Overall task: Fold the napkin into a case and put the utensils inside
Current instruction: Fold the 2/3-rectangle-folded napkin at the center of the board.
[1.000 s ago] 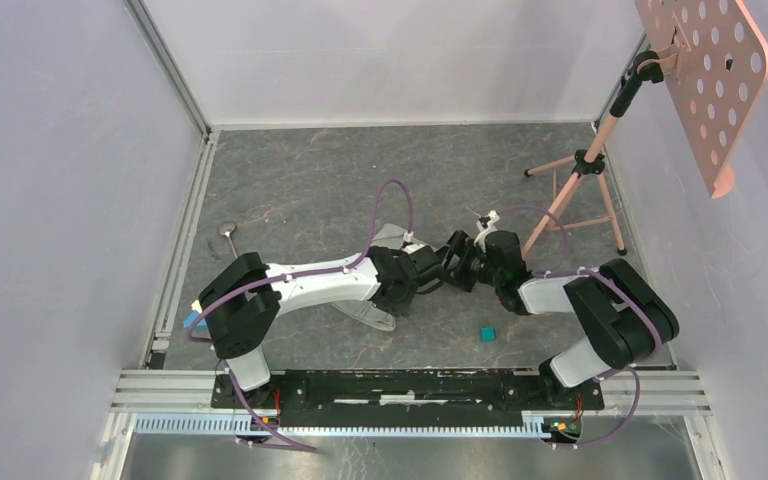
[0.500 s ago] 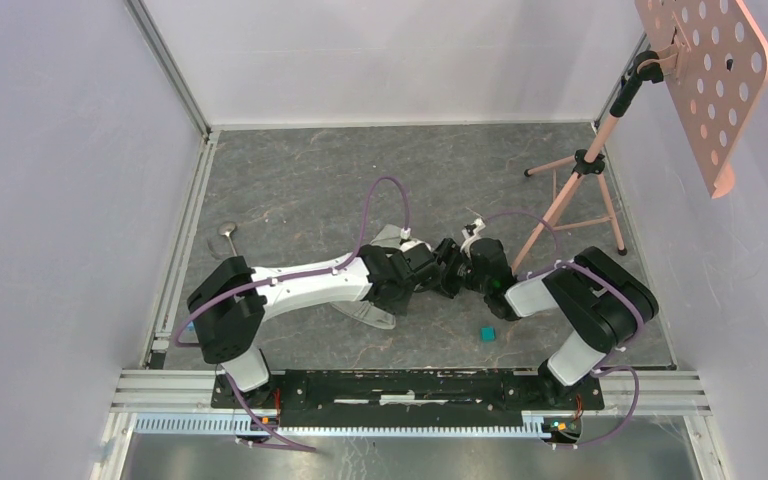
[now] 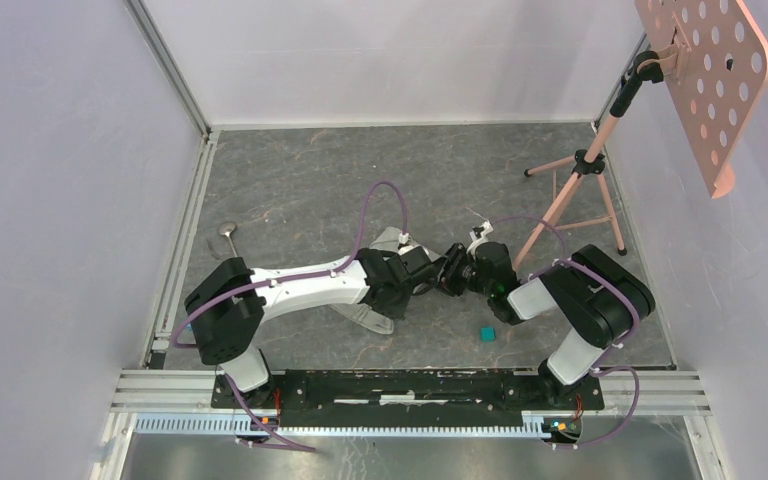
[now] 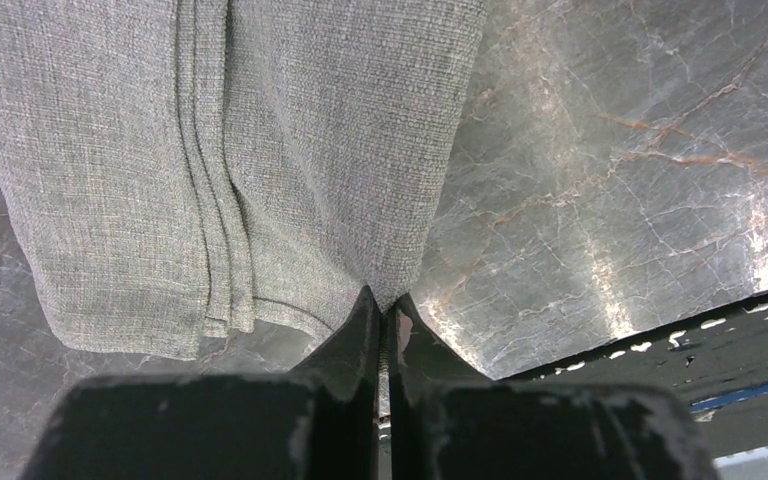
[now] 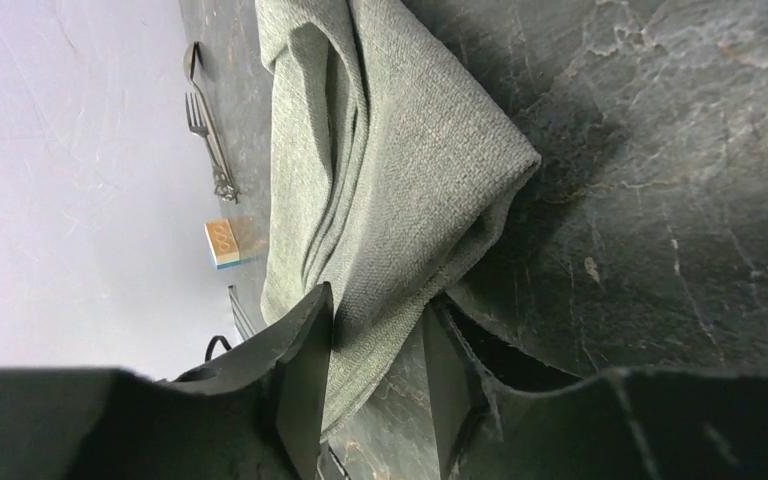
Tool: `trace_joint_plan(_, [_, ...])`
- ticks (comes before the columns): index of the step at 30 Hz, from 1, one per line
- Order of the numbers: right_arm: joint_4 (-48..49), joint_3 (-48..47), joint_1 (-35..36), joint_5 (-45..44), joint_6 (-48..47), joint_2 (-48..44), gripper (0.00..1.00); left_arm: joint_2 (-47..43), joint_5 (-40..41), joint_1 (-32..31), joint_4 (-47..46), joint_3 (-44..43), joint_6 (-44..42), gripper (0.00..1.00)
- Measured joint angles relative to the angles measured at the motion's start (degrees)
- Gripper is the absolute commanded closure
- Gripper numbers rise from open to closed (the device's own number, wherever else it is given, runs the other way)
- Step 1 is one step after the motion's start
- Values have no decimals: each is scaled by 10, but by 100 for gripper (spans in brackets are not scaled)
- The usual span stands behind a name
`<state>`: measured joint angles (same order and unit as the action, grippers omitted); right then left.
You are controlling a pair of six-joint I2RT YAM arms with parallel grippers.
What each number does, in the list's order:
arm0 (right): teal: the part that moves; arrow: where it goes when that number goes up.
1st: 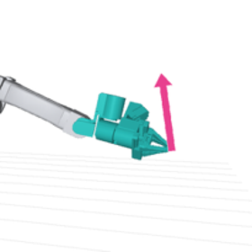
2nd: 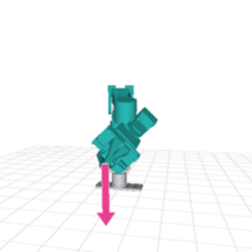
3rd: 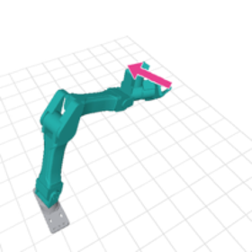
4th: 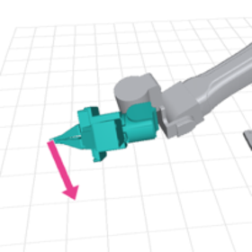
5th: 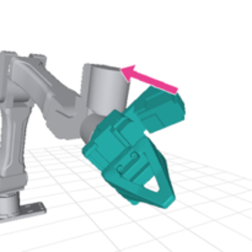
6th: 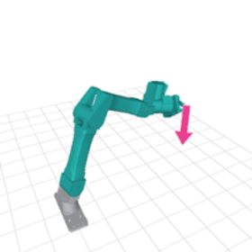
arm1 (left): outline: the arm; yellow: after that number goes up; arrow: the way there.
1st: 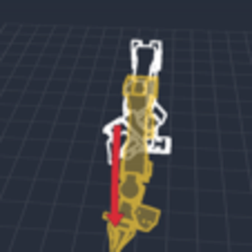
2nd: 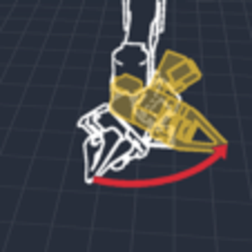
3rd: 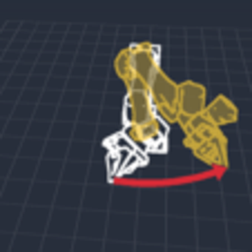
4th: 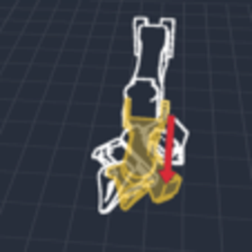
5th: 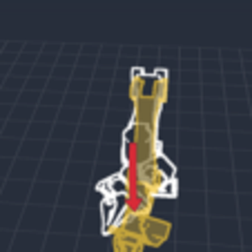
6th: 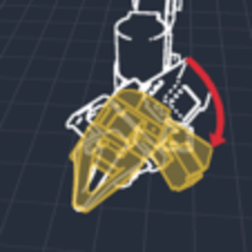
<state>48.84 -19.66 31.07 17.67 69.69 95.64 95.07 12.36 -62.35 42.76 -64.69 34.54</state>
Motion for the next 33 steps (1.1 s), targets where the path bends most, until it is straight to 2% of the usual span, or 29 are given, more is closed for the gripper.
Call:
trace_joint_plan(6, [38,10,-6,2,6,10,95,0,-23,0,-16,4,0,98])
trace_joint_plan(7, [47,14,-8,3,6,12,99,0,-31,0,-22,5,0,97])
trace_joint_plan(8, [54,19,-11,5,4,12,100,0,-40,0,-30,7,0,94])
trace_joint_plan(9, [63,24,-16,11,-3,13,100,0,-52,0,-40,10,0,87])
trace_joint_plan(12, [77,34,-33,34,-36,16,100,0,-96,0,-72,18,3,53])
trace_joint_plan(14, [78,38,-47,51,-71,16,100,0,-128,0,-96,23,14,38])
trace_joint_plan(17, [70,38,-69,78,-132,16,100,0,-171,0,-128,28,30,32])
trace_joint_plan(20, [39,27,-84,97,-193,16,100,-16,-210,13,-151,36,34,33])
trace_joint_plan(22, [5,6,-89,106,-235,16,100,-45,-237,41,-169,51,34,39])
trace_joint_plan(27, [-68,-45,-91,110,-305,14,100,-99,-280,175,-226,81,48,56])
trace_joint_plan(30, [-109,-69,-91,107,-333,11,99,-91,-294,246,-281,95,70,66])
trace_joint_plan(33, [-144,-90,-91,104,-351,10,99,-49,-311,275,-329,89,89,75])
